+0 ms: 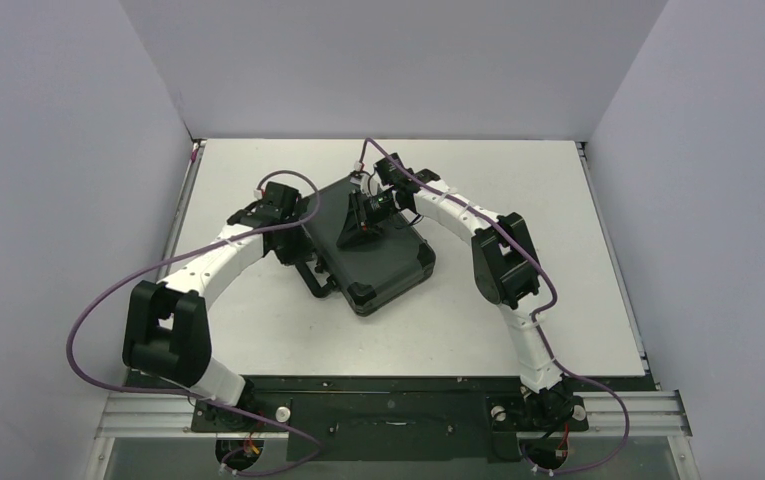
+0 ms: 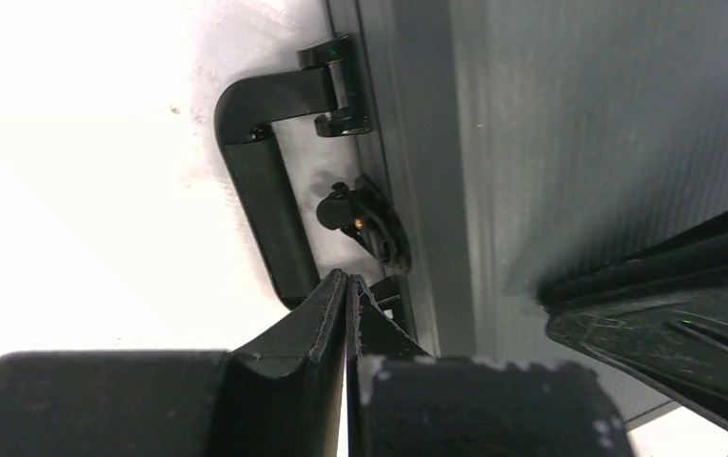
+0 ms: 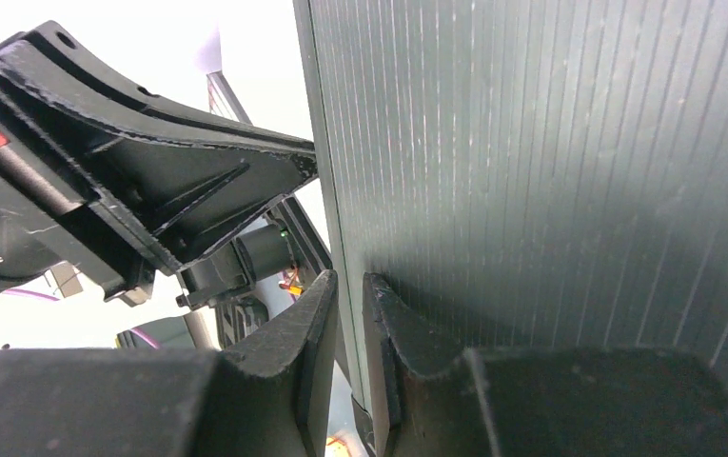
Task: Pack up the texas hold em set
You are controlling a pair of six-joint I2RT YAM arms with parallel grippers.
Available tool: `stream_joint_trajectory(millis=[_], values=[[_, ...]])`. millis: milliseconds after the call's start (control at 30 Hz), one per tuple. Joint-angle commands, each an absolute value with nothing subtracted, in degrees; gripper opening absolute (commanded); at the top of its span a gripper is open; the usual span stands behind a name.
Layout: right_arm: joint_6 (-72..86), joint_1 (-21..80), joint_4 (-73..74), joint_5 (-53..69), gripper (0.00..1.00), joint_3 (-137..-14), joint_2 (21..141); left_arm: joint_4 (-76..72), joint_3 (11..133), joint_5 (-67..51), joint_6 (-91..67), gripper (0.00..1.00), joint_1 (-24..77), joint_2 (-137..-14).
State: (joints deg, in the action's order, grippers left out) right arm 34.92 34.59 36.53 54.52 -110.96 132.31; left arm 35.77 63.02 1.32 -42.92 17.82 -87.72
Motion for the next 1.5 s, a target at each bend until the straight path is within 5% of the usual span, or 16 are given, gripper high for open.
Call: stream_joint_trajectory(millis=[0,1467], values=[[27.92,35.07,47.0,34.29,0.17,-105.79,141.86,35.04,61.41,1.94,-44.23,0.0,17.45,-86.38],[28.01,34.99,46.05,34.47,0.17,-103.38,140.97,30.13,63.6,2.4,-49.56,0.0,16.29,-96.02]])
